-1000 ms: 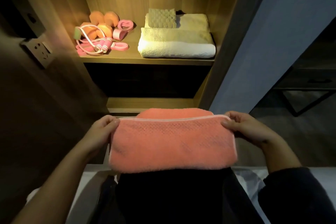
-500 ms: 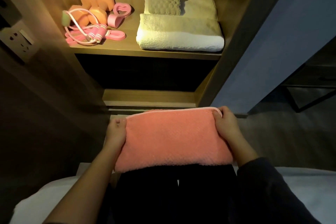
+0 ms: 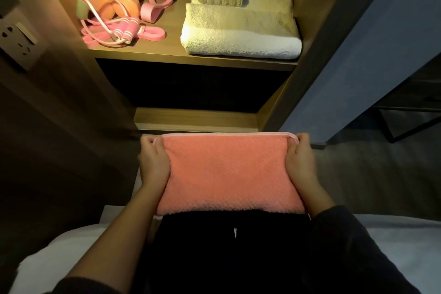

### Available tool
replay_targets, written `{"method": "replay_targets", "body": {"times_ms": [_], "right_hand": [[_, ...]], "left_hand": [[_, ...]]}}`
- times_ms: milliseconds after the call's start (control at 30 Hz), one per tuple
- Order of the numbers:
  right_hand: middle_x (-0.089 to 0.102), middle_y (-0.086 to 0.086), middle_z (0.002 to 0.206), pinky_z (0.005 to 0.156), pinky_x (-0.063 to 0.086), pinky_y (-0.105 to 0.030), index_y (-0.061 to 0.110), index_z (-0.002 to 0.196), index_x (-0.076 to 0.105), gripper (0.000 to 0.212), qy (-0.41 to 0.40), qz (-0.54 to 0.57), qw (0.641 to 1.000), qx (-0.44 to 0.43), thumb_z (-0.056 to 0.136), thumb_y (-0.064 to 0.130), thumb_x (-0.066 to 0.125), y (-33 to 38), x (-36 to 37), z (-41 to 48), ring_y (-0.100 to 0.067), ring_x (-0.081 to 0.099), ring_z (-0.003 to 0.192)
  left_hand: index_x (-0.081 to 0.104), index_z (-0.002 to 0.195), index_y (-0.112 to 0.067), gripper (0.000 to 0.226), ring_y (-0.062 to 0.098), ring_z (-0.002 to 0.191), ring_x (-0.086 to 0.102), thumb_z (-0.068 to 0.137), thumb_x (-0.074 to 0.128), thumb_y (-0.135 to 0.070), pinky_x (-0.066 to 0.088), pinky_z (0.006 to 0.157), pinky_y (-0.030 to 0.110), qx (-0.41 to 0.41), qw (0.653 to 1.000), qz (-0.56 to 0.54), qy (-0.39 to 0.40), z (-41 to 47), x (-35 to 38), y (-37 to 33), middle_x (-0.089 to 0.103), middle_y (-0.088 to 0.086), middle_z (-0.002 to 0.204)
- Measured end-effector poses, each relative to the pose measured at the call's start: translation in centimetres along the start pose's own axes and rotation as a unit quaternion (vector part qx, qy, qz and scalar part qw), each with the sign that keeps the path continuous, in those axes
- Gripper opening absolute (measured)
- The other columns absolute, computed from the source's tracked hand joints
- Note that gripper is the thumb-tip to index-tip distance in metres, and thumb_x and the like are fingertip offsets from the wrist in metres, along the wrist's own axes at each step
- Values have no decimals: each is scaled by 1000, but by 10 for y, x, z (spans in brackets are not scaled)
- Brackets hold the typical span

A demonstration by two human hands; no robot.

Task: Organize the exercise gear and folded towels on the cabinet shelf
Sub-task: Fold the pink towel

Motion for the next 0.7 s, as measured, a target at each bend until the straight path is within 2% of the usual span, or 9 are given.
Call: {"method": "replay_targets", "body": {"times_ms": [100,167,233,267,333,400,467,600,700], "right_hand": [[60,-1,91,75,47,-39,18,106,51,22,48,-20,998,45,101,37,42,-9,5,4,-21,56,86],[61,-5,98,77,45,-36,14,107,56,27,86,-6,993,85,99,38,46,-15,8,5,-22,56,90],[61,-5,98,74,44,-35,14,105,58,29,117,11,988,104,98,40,48,-17,9,5,-20,56,88],[61,-4,97,73,44,-35,14,105,59,30,122,23,987,105,97,41,50,-17,8,5,-20,57,88],[63,-3,98,74,48,-36,16,105,61,29,120,55,986,105,95,43,55,-17,5,5,-20,59,90],[62,-4,100,70,50,-36,18,108,59,31,125,89,979,130,91,43,61,-18,2,3,-21,60,91],[65,-7,101,65,51,-34,16,110,62,33,162,129,959,191,88,41,68,-22,2,1,-23,64,90],[69,-16,109,72,53,-39,10,113,65,37,267,176,907,273,88,36,69,-30,3,-5,-31,67,98],[69,-15,109,74,53,-40,8,116,63,32,235,213,920,230,91,28,66,-26,0,3,-29,67,98]], "left_hand": [[55,104,-16,23,18,80,55,101,43,-36,43,65,31,-160,979,50,114,-1,19,24,60,12,106],[54,123,-16,36,24,89,56,101,44,-42,45,71,37,-244,947,54,202,-10,28,32,58,14,115],[43,141,-15,53,30,103,56,100,42,-49,47,80,43,-253,933,62,247,-12,29,34,54,16,128],[43,142,-14,56,32,108,56,99,42,-51,48,86,45,-243,934,67,255,-10,27,34,54,16,130],[54,129,-11,53,32,106,59,97,47,-53,50,90,46,-243,934,42,260,-8,24,34,60,17,123],[66,103,-10,44,28,88,64,92,56,-51,52,77,40,-272,918,-23,289,-10,23,32,69,15,100],[70,90,-10,40,25,75,62,83,64,-49,48,67,35,-305,891,-48,332,-14,20,30,71,10,77],[70,101,-9,57,29,80,66,60,74,-49,50,68,38,-316,876,-38,362,-12,13,29,75,11,79],[65,108,-11,52,28,75,69,68,76,-42,53,61,37,-308,888,-97,328,-6,10,25,76,11,79]]}}
Point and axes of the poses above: each hand's wrist, its own z-axis towards the middle knuckle, its own x-axis out of the palm, y = z × x, the point moved 7 cm from there along z, towards the middle knuckle
